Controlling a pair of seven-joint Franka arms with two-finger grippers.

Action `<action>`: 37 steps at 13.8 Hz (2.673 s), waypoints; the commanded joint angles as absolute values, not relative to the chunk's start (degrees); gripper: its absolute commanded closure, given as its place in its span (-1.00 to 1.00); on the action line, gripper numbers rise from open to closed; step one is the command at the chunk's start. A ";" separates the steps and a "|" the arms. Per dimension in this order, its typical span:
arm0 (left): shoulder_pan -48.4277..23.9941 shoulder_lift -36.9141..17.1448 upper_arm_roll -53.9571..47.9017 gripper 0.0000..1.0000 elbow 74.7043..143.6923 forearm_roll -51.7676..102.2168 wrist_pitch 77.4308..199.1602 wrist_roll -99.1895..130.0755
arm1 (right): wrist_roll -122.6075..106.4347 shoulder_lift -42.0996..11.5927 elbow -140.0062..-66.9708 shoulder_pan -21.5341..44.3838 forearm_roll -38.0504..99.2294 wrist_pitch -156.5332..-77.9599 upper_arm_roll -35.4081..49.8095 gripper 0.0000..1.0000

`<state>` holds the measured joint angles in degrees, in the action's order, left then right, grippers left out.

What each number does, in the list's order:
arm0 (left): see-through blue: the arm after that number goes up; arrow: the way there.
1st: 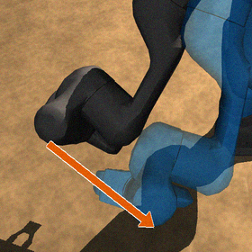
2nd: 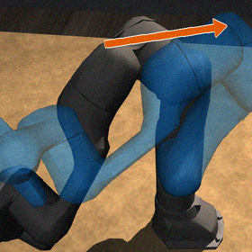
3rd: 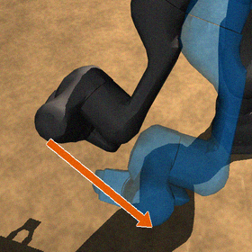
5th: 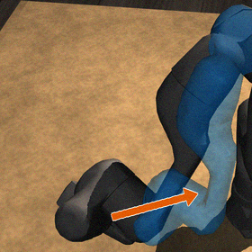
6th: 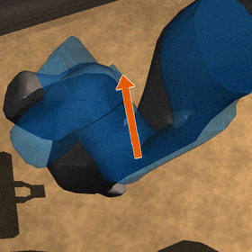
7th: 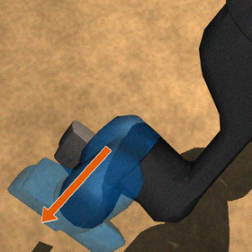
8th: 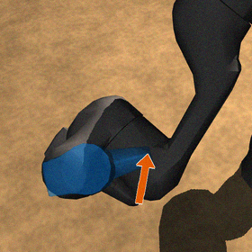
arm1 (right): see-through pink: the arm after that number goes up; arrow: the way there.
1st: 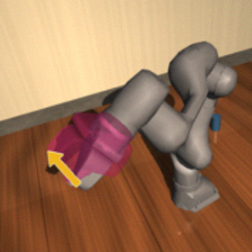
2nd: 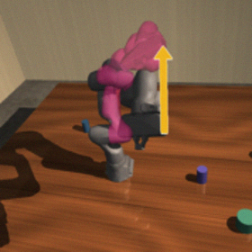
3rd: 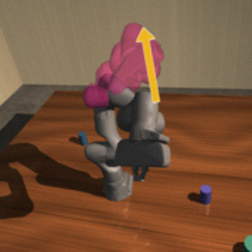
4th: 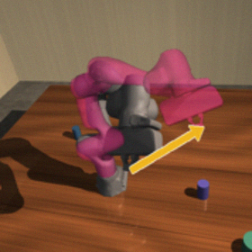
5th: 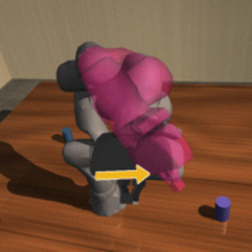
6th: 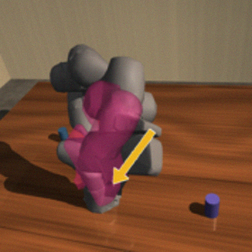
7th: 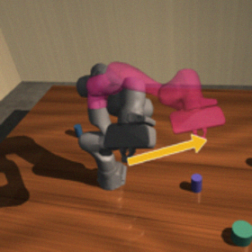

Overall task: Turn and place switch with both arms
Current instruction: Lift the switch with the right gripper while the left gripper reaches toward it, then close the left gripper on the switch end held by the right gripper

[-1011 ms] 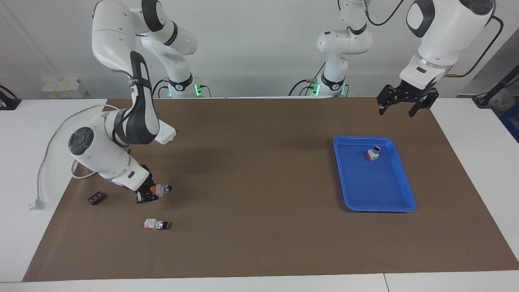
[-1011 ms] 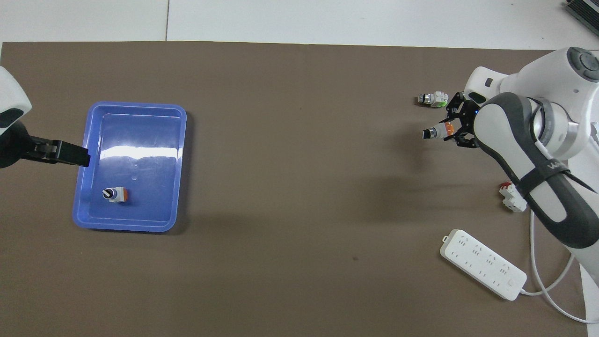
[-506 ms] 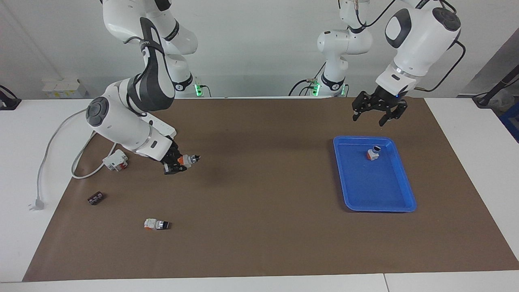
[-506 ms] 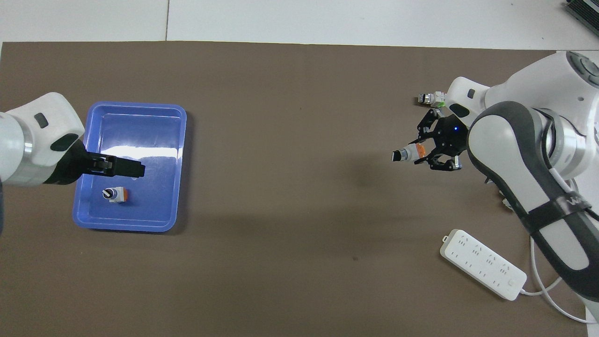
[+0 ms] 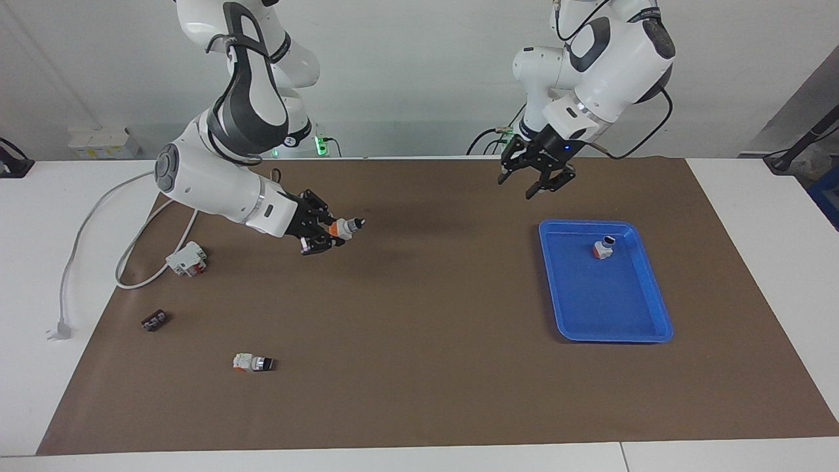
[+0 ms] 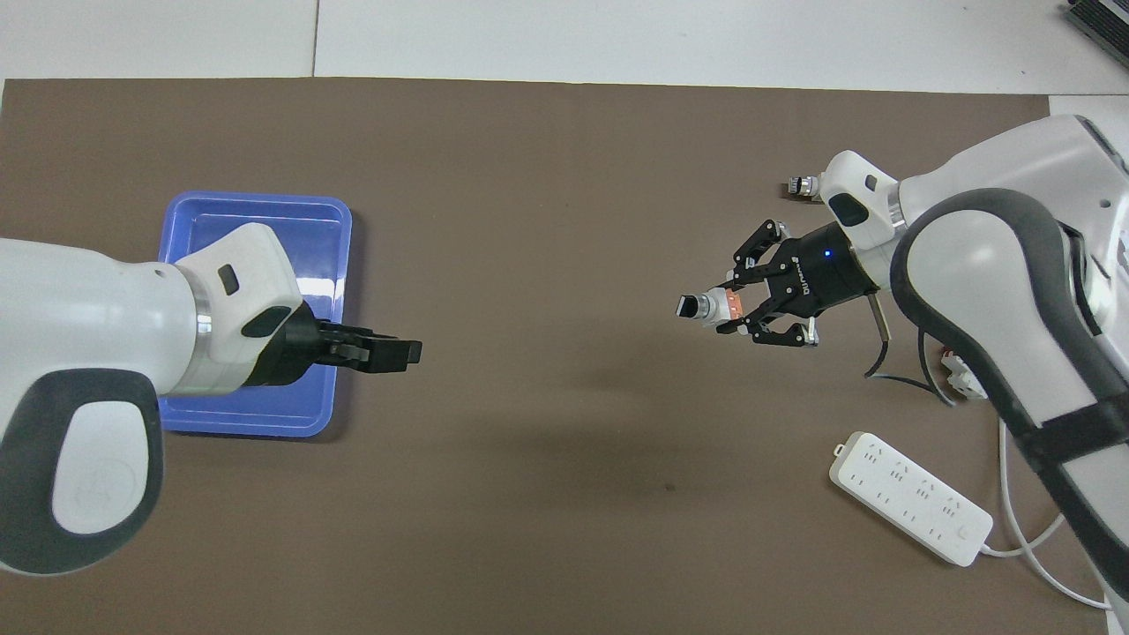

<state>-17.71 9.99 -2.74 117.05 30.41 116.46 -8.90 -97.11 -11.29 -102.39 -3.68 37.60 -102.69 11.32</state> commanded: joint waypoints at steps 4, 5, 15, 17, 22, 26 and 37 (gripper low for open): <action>-29.08 11.51 -1.84 0.15 120.67 39.88 128.31 -10.28 | -92.12 -5.46 -107.83 -2.55 43.85 -102.66 11.60 1.00; -30.40 11.43 -1.85 0.16 120.67 41.21 129.71 -10.28 | -91.41 -4.93 -108.36 -2.11 43.86 -102.66 11.60 1.00; -35.51 3.17 -1.93 0.28 115.85 47.36 139.39 -10.63 | -89.91 -1.50 -111.18 0.26 43.86 -102.74 11.51 1.00; -35.94 0.72 -1.93 0.29 112.87 47.55 139.48 -10.63 | -89.91 -1.49 -111.27 0.26 43.86 -102.74 11.51 1.00; -36.04 -1.58 -4.30 0.31 111.62 47.55 142.29 -10.63 | -89.82 -1.49 -111.18 0.26 43.77 -102.74 11.51 1.00; -36.12 -2.20 -4.92 0.34 111.53 47.64 142.38 -10.63 | -89.91 -1.58 -111.27 0.26 43.59 -102.83 11.51 1.00; -37.62 -1.85 -5.80 0.37 111.88 47.73 141.50 -10.63 | -89.03 -1.49 -111.09 0.35 43.15 -102.92 11.51 1.00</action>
<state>-36.57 -1.06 -6.17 112.38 46.43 141.36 -9.55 -90.58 -2.84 -110.41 0.42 42.12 -102.50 11.17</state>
